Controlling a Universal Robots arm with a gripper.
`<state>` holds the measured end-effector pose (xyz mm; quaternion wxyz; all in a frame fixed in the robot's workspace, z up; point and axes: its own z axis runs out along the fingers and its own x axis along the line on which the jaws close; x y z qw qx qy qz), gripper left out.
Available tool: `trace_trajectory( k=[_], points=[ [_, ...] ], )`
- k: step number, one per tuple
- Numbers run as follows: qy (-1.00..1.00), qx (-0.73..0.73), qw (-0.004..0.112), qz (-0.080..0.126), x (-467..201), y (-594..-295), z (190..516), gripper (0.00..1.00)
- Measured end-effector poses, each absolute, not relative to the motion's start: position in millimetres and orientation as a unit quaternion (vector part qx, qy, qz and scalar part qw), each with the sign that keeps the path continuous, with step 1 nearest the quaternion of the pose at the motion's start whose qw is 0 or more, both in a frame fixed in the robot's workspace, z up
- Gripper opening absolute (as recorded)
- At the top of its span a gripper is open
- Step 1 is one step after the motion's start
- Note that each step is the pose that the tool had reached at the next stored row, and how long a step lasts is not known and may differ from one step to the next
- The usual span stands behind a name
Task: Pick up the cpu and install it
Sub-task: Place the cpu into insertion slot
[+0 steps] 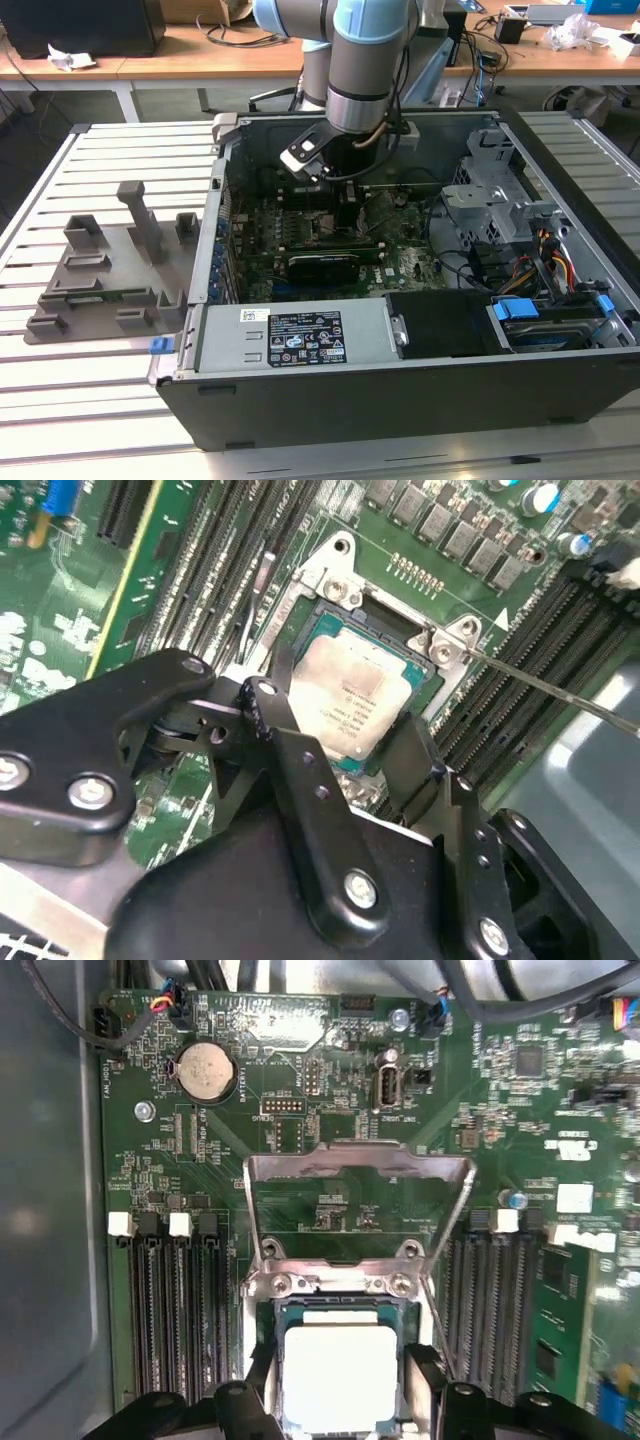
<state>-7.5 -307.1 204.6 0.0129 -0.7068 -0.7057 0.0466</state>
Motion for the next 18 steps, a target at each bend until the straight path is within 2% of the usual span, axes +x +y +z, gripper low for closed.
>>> trace_trajectory(
  k=[2, 3, 4, 6, 7, 8, 9, 10, 15, 18],
  points=[
    [-0.706, -0.707, 0.012, 0.048, -7.4, -304.6, 217.0, 0.62],
    [-0.706, -0.707, 0.011, 0.048, -7.4, -303.9, 223.5, 0.54],
    [-0.706, -0.707, 0.011, 0.049, -7.4, -303.6, 227.3, 0.54],
    [-0.706, -0.707, 0.01, 0.049, -7.5, -302.8, 237.1, 0.42],
    [-0.706, -0.707, 0.009, 0.051, -7.4, -302.1, 245.1, 0.29],
    [-0.705, -0.707, 0.008, 0.052, -7.4, -301.7, 251.1, 0.24],
    [-0.705, -0.707, 0.007, 0.053, -7.5, -301.4, 255.2, 0.24],
    [-0.705, -0.707, 0.005, 0.054, -7.4, -300.9, 262.9, 0.11],
    [-0.704, -0.707, -0.005, 0.064, -7.4, -298.2, 289.7, 0.11],
    [-0.704, -0.707, -0.006, 0.065, -7.4, -298.1, 292.8, 0.11]
  ],
)
